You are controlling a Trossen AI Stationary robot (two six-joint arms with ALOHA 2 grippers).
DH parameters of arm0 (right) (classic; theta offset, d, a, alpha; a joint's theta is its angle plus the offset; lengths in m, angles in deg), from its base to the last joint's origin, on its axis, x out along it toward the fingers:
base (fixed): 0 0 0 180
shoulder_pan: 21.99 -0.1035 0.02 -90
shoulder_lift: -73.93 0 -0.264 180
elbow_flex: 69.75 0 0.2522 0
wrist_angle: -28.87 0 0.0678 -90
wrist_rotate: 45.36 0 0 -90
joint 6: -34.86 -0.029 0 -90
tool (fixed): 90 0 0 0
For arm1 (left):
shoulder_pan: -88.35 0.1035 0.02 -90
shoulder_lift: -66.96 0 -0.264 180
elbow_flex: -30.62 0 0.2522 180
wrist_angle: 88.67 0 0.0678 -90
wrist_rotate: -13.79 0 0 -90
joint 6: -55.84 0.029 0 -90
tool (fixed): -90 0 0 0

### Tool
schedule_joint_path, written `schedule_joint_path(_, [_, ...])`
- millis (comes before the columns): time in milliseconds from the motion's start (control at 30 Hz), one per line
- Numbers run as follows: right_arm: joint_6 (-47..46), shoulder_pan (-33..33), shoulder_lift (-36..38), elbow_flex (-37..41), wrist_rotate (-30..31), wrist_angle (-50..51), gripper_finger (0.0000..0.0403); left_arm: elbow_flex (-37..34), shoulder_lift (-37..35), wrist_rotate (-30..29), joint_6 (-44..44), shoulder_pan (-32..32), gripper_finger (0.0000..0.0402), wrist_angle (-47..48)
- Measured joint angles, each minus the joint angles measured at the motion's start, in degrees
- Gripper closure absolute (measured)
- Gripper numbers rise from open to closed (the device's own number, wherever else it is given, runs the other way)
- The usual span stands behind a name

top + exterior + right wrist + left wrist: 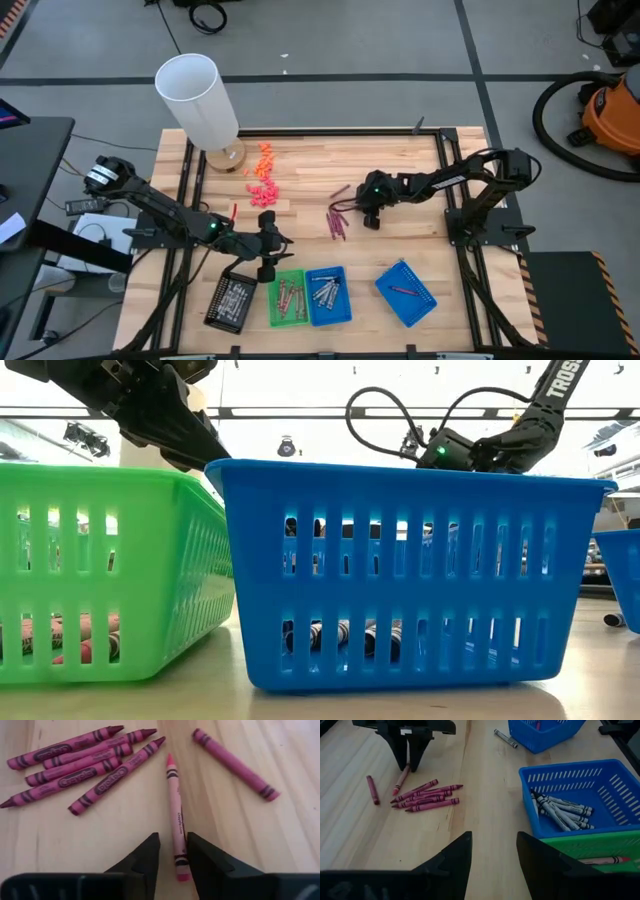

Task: Sort crayons
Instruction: Put the pink crayon into the green bin

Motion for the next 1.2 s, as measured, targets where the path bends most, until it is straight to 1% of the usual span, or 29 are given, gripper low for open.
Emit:
schedule_joint_path(100, [-0.1,-0.55,-0.07,-0.82,0.24,1.57,0.0313,0.0,0.0,0.0,0.0,0.0,0.0235,0.04])
schedule_joint_path(300, [0.06,-2.73,-0.13,-2.4,6.01,5.09,0.037,0.0,0.0,0.0,0.0,0.0,0.0235,0.04])
schedule_joint_path(367, [0.28,-3.74,-0.15,-2.76,7.09,5.62,0.0382,0.0,0.0,0.0,0.0,0.0,0.0235,0.04])
schedule_joint_path(533, [-0.98,-6.33,0.32,-5.35,8.79,9.23,0.0379,0.0,0.0,0.0,0.0,0.0,0.0235,0.07])
schedule_joint_path(633, [-1.95,-8.47,1.6,-7.17,8.3,13.73,0.0366,0.0,0.02,0.0,-0.02,0.0,0.0235,0.02])
schedule_joint_path(700, [-2.26,-9.98,2.91,-8.57,8.01,14.3,0.0364,0.0,0.22,0.0,0.02,0.0,0.0232,0.0])
schedule_joint_path(867, [-3.0,-13.93,5.82,-10.98,8.69,14.93,0.0364,0.0,0.22,-0.76,1.78,0.1,0.0203,-0.66])
schedule_joint_path(1033, [-2.86,-17.51,8.17,-12.91,9.86,11.77,0.0364,0.0,0.22,-1.09,3.02,1.57,0.017,-1.92])
schedule_joint_path(1200, [-1.8,-20.65,8.19,-13.12,7.48,1.91,0.0364,0.01,0.22,-1.14,3.24,3.29,0.0168,-4.6])
